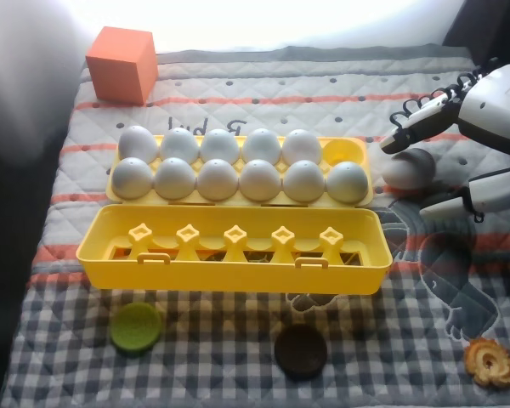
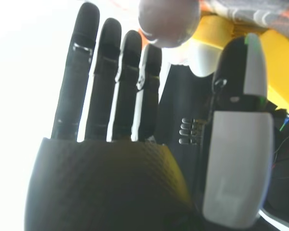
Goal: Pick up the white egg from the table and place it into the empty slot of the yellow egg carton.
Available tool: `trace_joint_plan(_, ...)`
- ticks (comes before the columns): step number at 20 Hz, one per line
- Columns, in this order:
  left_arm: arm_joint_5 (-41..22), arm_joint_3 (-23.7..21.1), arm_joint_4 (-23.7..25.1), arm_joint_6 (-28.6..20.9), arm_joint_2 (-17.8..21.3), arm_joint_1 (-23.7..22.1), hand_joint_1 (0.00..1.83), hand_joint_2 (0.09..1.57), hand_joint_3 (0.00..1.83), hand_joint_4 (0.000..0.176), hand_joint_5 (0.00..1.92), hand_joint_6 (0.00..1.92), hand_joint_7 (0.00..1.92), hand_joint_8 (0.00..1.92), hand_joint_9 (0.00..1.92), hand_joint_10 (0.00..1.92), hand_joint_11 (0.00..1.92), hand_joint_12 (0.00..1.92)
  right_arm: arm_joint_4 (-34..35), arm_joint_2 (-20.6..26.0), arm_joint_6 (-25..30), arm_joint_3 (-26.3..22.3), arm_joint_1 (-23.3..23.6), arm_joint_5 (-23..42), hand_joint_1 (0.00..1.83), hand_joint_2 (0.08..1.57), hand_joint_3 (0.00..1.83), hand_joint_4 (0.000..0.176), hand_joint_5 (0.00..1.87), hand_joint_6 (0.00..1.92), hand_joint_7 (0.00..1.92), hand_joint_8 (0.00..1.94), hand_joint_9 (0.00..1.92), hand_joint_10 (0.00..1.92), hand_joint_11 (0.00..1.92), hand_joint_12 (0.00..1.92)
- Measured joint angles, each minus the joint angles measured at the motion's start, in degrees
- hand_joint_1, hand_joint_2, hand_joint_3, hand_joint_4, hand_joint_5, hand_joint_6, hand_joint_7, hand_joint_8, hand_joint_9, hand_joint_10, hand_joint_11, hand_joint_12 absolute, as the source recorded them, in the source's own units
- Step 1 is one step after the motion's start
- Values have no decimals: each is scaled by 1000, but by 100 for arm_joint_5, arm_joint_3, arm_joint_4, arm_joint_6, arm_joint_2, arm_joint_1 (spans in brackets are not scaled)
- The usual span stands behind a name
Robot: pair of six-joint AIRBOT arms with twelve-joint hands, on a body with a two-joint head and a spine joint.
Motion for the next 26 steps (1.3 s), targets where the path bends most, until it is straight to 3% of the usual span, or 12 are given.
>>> trace_joint_plan(7,2,2,2,2,2,0,0,831,0,81,0,0,0,0,0,0,0,0,-2,-85,-2,39,0,15,1024,984,2,0,931,3,1020,6,1046,10,959,268)
trace_joint_plan(8,0,2,-2,0,2,0,0,834,1,92,0,0,0,0,0,0,0,0,-4,-85,0,39,0,11,1045,992,0,0,943,1,1043,3,1073,4,932,376)
trace_joint_plan(9,0,0,-2,0,2,0,0,840,3,85,0,0,0,0,0,0,0,0,-2,-85,0,42,0,11,1064,996,0,0,953,1,1066,2,1103,3,914,487)
trace_joint_plan(10,2,0,0,0,2,0,0,831,0,85,0,0,0,0,0,0,0,0,-15,-90,0,68,0,13,1147,1039,5,0,1087,580,1084,20,1124,8,882,599)
trace_joint_plan(11,0,0,4,0,2,0,0,841,3,80,0,0,0,0,0,0,0,0,4,-90,-2,76,0,9,1157,1069,5,0,1058,796,1100,12,1140,7,899,615)
trace_joint_plan(12,2,0,2,2,2,0,0,837,1,89,0,0,0,0,0,0,0,0,17,-90,0,76,0,9,1145,1085,2,0,1035,870,1102,6,1141,4,899,604)
trace_joint_plan(15,2,0,2,2,2,0,0,844,4,78,0,0,0,0,0,0,0,0,11,-90,-2,76,0,15,1154,1081,0,0,1048,856,1143,5,1205,7,993,531)
trace_joint_plan(16,0,2,0,0,2,0,0,833,0,84,0,0,0,0,0,0,0,0,11,-90,0,76,0,15,1238,1041,7,0,1064,803,1272,367,1239,1,996,596)
trace_joint_plan(17,2,0,0,2,2,0,0,826,0,85,0,0,0,0,0,0,0,0,13,-90,0,76,0,17,1255,1048,0,0,1037,828,1270,512,1279,3,1017,667)
trace_joint_plan(21,2,0,0,2,2,0,0,838,2,91,0,0,0,0,0,0,0,0,15,-90,-2,76,0,31,1262,1042,0,0,1043,798,1275,557,1313,8,1039,692)
trace_joint_plan(24,0,0,2,0,2,0,0,843,3,72,0,0,0,0,0,0,0,0,13,-90,-2,76,13,22,1263,1044,0,0,1024,837,1285,528,1298,3,992,673)
trace_joint_plan(26,2,0,0,0,2,0,0,829,0,83,0,0,0,0,0,0,0,0,0,-90,-2,76,50,0,1257,1042,0,0,1051,808,1267,546,1271,0,983,664)
